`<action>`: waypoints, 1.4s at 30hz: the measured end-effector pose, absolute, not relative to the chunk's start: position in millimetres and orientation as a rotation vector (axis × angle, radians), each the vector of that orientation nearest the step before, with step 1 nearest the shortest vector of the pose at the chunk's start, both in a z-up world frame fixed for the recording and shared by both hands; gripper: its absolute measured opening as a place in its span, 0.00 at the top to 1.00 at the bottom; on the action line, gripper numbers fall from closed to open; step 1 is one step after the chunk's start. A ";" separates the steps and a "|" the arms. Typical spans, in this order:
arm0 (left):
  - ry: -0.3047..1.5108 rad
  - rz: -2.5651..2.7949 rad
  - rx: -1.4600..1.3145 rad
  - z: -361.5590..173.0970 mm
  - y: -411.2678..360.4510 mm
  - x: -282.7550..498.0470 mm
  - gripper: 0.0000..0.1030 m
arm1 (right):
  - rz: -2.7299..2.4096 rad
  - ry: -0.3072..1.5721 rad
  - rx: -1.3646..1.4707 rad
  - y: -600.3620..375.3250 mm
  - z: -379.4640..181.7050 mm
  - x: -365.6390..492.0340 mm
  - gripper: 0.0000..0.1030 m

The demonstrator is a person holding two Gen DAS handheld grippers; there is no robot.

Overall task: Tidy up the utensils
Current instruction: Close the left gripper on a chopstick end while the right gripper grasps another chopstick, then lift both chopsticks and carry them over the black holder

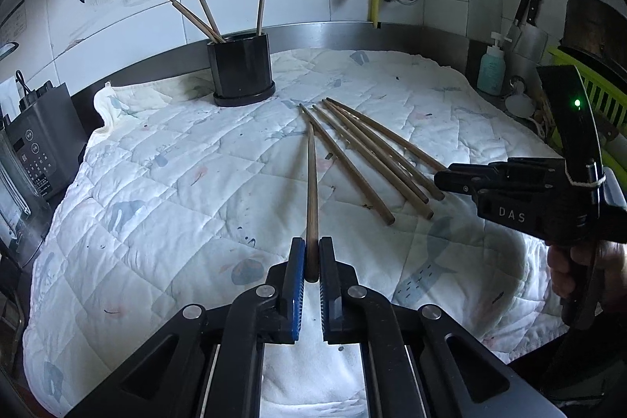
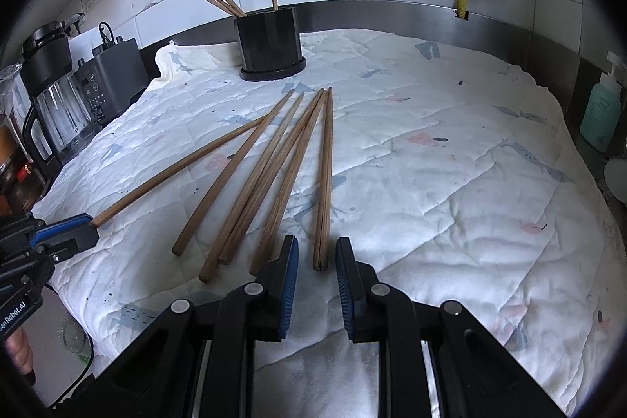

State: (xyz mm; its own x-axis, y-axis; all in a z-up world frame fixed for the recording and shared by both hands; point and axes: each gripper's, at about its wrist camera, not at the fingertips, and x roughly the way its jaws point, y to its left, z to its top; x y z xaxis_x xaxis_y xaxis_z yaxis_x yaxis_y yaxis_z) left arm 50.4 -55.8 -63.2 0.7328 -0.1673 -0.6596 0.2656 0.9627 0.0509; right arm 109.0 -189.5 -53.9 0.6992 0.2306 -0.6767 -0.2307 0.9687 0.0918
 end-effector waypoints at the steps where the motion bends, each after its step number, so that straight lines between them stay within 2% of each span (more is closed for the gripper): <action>1: 0.706 -0.240 0.142 -60.9 -55.1 51.2 0.94 | 0.253 0.749 -0.011 -187.7 -54.2 108.8 0.79; 6: 0.683 -0.234 0.147 -49.1 -51.8 55.3 0.94 | 0.235 0.741 -0.053 -184.4 -53.4 108.6 0.89; 25: 0.620 -0.240 0.150 14.5 -24.7 92.1 0.94 | 0.238 0.544 -0.078 -194.5 31.5 116.8 0.91; 42: 0.596 -0.249 0.077 76.2 13.4 164.2 0.94 | 0.297 0.508 -0.114 -192.3 91.6 171.8 0.91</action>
